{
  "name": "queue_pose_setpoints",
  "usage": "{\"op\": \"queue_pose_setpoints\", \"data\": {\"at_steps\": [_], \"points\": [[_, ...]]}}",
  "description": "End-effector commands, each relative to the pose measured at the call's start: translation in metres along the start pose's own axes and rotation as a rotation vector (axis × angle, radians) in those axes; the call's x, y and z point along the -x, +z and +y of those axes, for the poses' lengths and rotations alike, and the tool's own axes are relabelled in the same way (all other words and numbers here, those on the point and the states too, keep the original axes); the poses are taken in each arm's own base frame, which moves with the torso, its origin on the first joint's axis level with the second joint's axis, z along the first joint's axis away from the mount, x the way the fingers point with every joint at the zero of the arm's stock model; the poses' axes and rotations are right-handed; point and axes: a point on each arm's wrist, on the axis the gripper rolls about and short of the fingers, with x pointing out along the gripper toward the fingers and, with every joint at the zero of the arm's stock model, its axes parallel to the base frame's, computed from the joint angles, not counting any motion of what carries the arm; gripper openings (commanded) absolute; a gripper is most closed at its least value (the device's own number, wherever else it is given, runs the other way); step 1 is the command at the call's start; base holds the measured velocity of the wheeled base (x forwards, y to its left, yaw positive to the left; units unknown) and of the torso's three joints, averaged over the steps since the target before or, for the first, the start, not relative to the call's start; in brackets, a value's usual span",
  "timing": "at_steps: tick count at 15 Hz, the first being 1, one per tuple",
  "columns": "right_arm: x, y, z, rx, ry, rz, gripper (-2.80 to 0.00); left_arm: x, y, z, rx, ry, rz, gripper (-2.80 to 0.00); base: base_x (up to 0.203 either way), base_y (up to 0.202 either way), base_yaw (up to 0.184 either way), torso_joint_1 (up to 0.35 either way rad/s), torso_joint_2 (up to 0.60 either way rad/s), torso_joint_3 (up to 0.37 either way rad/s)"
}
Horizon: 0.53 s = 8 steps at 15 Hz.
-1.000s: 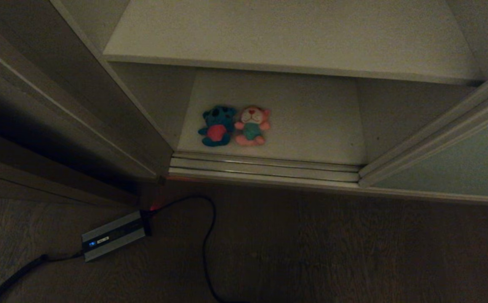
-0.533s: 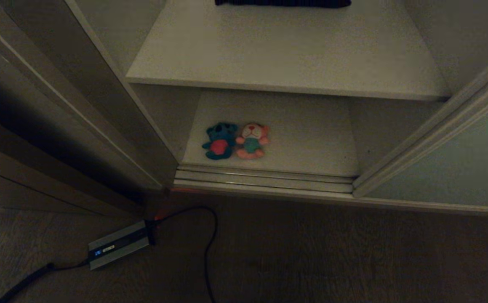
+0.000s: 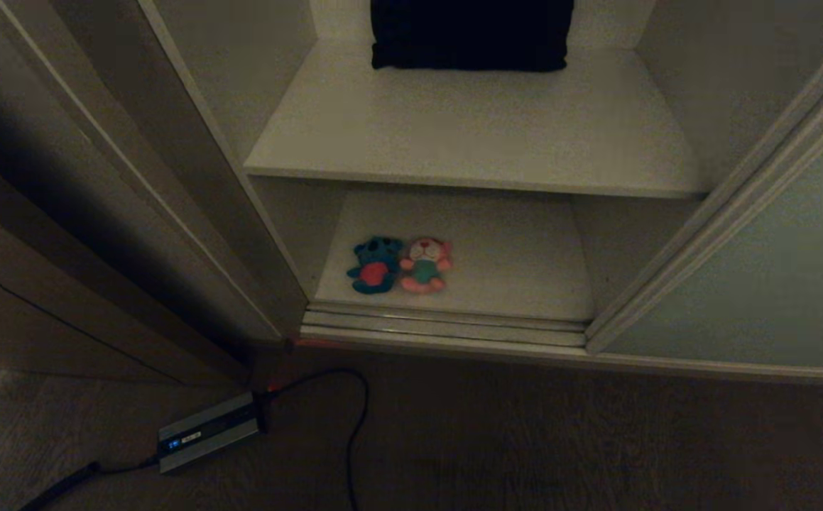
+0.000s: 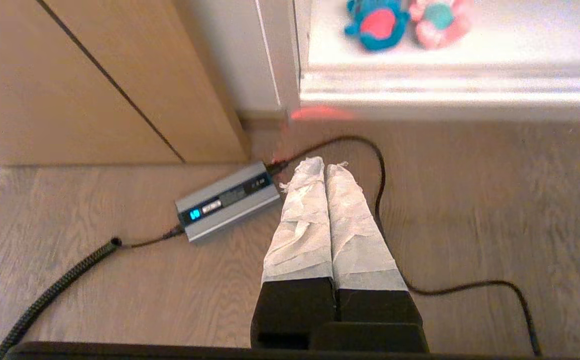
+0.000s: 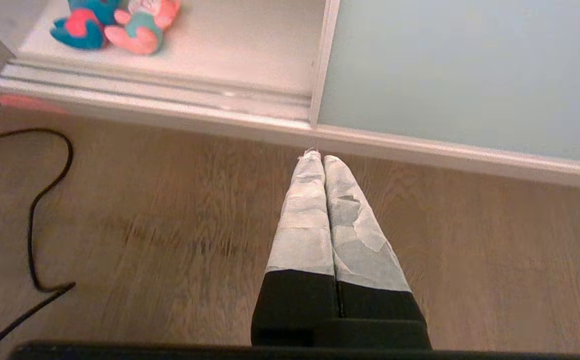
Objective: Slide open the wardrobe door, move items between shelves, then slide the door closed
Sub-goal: Close the door
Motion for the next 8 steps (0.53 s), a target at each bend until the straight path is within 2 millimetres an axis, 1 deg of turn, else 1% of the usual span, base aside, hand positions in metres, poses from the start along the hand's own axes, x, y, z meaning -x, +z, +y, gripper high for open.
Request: {"op": "queue_pose_setpoints", "data": {"at_steps": [1, 3, 8], "points": [[-0.0005, -0.0013, 0.0, 0.001, 0.0, 0.006, -2.8, 0.0, -0.0006, 0.0, 0.004, 0.002, 0.004, -2.8, 0.0, 0.0, 0.0, 0.002, 0.01, 0.198], [-0.0004, -0.0011, 0.0, 0.001, 0.0, 0.005, -2.8, -0.0001, -0.0006, 0.0, 0.001, 0.001, 0.005, -2.8, 0.0, 0.0, 0.0, 0.0, 0.01, 0.145], [-0.0004, -0.0013, 0.0, 0.001, 0.0, 0.006, -2.8, -0.0001, -0.0009, -0.0001, -0.002, 0.0, 0.005, -2.8, 0.0, 0.0, 0.0, 0.0, 0.0, 0.0]]}}
